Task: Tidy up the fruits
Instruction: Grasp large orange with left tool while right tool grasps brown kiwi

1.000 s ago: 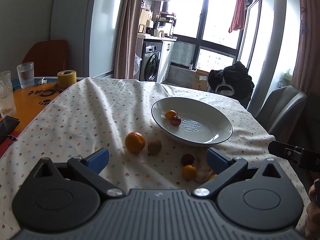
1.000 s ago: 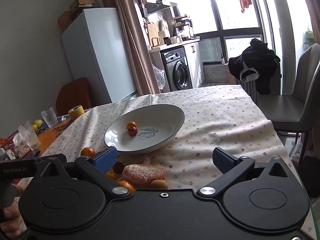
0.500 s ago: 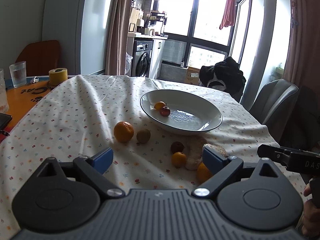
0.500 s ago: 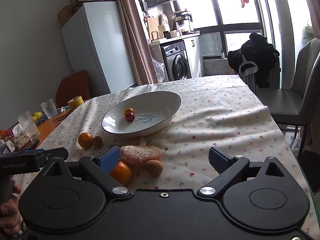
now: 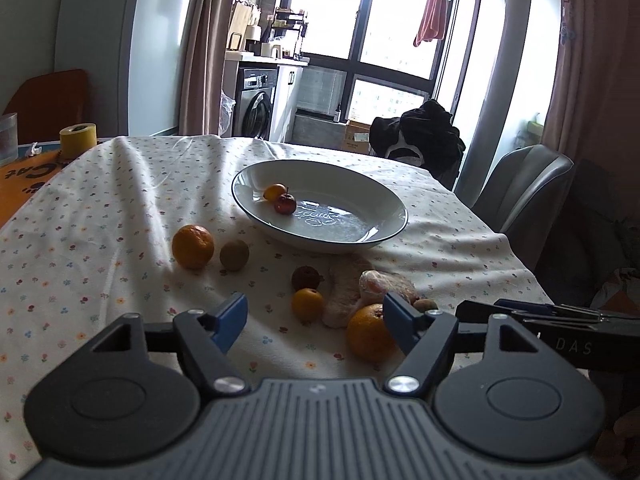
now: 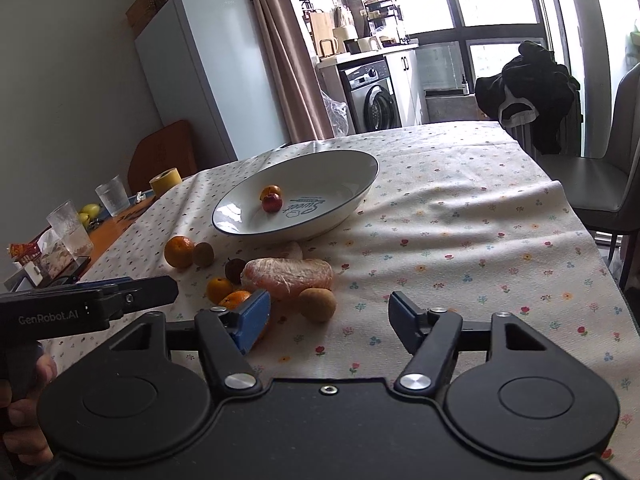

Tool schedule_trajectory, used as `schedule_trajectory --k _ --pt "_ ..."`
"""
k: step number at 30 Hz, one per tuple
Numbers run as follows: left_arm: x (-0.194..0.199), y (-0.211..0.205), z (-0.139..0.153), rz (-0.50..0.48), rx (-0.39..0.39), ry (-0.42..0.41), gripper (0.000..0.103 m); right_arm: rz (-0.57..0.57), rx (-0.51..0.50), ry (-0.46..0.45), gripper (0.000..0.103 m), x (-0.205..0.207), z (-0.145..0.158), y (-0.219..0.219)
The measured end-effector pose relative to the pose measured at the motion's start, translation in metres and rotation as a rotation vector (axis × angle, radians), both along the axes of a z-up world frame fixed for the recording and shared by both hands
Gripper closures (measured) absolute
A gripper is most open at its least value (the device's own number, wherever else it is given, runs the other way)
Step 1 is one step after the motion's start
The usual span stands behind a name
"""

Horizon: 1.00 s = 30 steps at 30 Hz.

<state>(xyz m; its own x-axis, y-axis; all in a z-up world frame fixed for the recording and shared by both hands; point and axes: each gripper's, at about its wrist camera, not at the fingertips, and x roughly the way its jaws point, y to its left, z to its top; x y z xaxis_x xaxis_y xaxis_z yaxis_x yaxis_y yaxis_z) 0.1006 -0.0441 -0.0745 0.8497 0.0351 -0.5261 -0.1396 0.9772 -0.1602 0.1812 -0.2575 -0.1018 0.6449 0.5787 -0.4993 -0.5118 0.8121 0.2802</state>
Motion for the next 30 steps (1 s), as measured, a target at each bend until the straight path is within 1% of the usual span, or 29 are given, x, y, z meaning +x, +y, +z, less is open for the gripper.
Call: schedule_trajectory --k 2,7,12,13,15,20,21,22,26,27,28,30 --pt "0.004 -0.004 -0.003 -0.006 0.004 0.008 0.03 0.01 -0.008 0.003 0.041 0.0 -0.001 0.002" --pt "0.011 -0.01 -0.011 -0.023 -0.009 0.023 0.038 0.018 -0.024 0.018 0.042 0.004 -0.004 0.004" --pt "0.017 -0.012 -0.016 -0.041 -0.05 0.032 0.04 0.024 -0.046 0.02 0.045 0.007 -0.007 0.006" --pt "0.019 -0.013 -0.016 -0.043 -0.053 0.037 0.044 0.026 -0.047 0.023 0.047 0.008 -0.007 0.006" --pt "0.023 -0.014 -0.018 -0.054 -0.073 0.047 0.047 0.033 -0.049 0.026 0.051 0.01 -0.007 0.006" --pt "0.031 -0.017 -0.024 -0.099 -0.111 0.081 0.06 0.041 -0.056 0.025 0.051 0.012 -0.007 0.008" --pt "0.031 -0.017 -0.023 -0.106 -0.114 0.079 0.066 0.042 -0.057 0.024 0.051 0.013 -0.007 0.008" --pt "0.032 -0.017 -0.021 -0.111 -0.113 0.083 0.07 0.042 -0.059 0.025 0.052 0.014 -0.008 0.008" --pt "0.03 -0.018 -0.016 -0.112 -0.089 0.08 0.075 0.048 -0.054 0.028 0.052 0.017 -0.008 0.011" --pt "0.03 -0.016 -0.014 -0.113 -0.094 0.075 0.081 0.048 -0.047 0.031 0.052 0.018 -0.007 0.011" --pt "0.029 -0.015 -0.013 -0.112 -0.096 0.071 0.089 0.05 -0.042 0.037 0.052 0.02 -0.008 0.011" --pt "0.029 -0.012 -0.008 -0.101 -0.073 0.063 0.093 0.054 -0.045 0.042 0.052 0.023 -0.008 0.014"
